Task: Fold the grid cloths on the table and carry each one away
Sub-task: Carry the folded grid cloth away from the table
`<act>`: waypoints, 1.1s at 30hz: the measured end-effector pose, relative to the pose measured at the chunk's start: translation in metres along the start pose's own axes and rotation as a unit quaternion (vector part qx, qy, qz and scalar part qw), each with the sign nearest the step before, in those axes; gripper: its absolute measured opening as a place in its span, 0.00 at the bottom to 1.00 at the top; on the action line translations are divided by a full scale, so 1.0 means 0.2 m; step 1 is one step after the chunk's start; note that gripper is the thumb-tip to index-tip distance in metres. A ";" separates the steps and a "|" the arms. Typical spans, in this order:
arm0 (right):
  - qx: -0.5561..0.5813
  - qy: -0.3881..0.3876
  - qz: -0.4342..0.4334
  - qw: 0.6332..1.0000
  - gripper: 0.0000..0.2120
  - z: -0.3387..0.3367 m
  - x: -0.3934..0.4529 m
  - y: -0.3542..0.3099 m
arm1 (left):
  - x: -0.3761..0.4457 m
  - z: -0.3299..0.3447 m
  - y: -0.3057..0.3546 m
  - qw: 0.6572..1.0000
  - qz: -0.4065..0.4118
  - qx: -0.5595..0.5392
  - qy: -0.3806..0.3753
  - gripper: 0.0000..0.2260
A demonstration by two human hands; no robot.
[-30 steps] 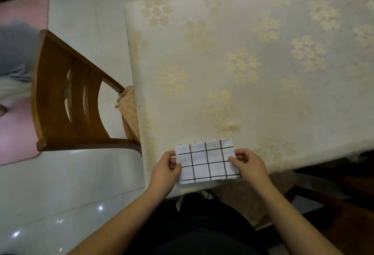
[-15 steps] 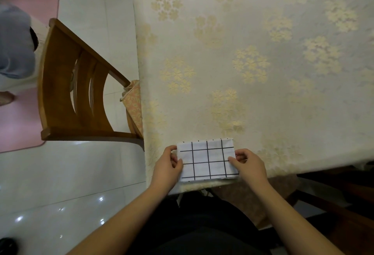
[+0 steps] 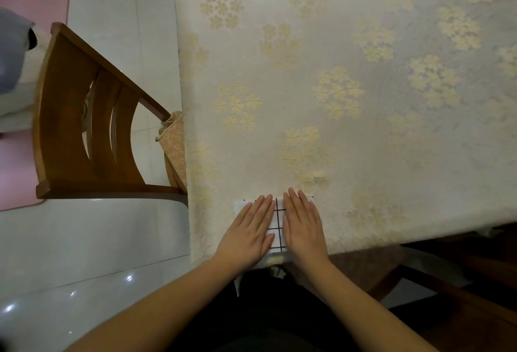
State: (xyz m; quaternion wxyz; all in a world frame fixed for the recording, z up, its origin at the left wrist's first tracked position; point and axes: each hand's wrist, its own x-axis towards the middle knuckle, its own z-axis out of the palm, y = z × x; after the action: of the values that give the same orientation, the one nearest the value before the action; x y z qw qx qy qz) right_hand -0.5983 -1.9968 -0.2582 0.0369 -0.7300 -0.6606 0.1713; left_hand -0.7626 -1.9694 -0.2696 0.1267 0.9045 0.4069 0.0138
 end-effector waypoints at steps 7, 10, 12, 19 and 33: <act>-0.049 -0.054 0.011 0.997 0.27 0.10 0.00 0.04 | 0.02 0.03 -0.01 0.997 -0.031 -0.008 -0.065 0.30; -0.052 -0.057 0.016 0.997 0.28 0.10 0.01 0.04 | 0.01 0.03 -0.02 0.996 -0.038 -0.018 -0.075 0.30; -0.056 -0.053 0.014 0.997 0.28 0.11 0.01 0.05 | 0.01 0.03 -0.03 0.995 -0.047 -0.023 -0.082 0.32; -0.055 -0.026 0.045 0.997 0.32 0.11 0.00 0.06 | -0.03 -0.01 -0.18 0.989 -0.055 0.017 -0.139 0.47; -0.022 -0.098 0.046 0.994 0.33 0.05 0.02 0.07 | 0.03 -0.15 -0.18 0.974 -0.020 0.072 -0.215 0.48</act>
State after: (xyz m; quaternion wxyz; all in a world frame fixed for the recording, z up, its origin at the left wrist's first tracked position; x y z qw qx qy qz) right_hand -0.5879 -1.9963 -0.2729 -0.0514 -0.7401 -0.6303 0.2290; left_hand -0.7891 -1.9360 -0.2503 0.1459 0.8849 0.3875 -0.2133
